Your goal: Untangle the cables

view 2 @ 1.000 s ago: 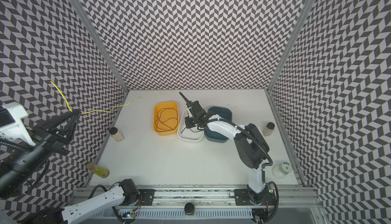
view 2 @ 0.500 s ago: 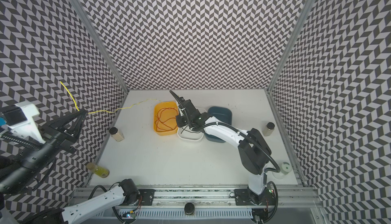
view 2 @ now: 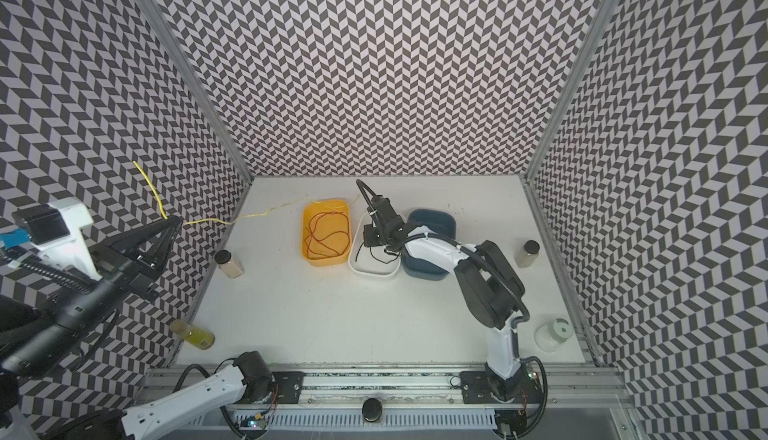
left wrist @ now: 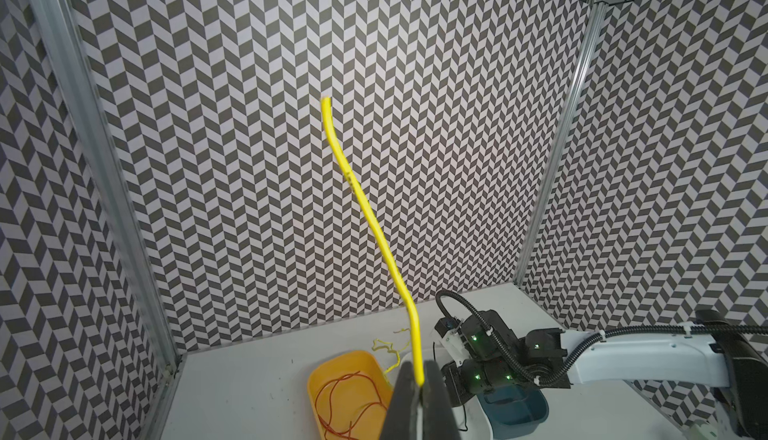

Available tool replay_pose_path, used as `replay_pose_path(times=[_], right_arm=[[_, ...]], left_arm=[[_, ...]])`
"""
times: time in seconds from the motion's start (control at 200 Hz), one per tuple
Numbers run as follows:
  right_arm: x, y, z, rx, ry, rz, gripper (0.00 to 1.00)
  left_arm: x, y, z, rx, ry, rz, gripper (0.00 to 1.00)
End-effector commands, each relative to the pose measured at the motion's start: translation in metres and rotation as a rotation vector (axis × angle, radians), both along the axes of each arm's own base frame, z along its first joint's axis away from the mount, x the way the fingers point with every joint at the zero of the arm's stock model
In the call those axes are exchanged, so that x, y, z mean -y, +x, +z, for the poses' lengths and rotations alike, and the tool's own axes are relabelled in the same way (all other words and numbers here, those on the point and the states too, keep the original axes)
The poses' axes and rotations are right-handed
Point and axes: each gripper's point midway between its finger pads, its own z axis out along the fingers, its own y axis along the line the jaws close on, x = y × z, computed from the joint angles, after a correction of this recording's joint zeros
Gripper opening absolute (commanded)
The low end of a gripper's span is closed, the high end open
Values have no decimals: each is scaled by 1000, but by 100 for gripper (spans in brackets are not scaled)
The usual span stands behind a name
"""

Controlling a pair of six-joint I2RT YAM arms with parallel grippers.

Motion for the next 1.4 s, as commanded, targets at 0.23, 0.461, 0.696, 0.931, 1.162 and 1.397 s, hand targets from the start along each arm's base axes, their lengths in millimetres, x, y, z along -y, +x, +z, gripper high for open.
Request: replay_pose_path(times=[0.23,0.461,0.696,0.931,1.162,1.397], right_arm=[[5,-10,-5,-70,-53,-18,33],[15,-13,31,-22,-60,-32,52],[34,-14,59,49,-60,-76,62],[34,-29,89,60,-54,-7,62],[14,-75,159,179,257,169,63],[-6,-131,210,177,611,296,66]], left_arm=[[10,4,-1,-15,2,-26,0],[9,4,-1,-21,4,-24,0],[9,5,-1,-31,8,-17,0],[15,8,-2,-46,14,-30,0],[21,6,2,-49,2,-65,0],[30,5,4,-47,-31,-114,0]])
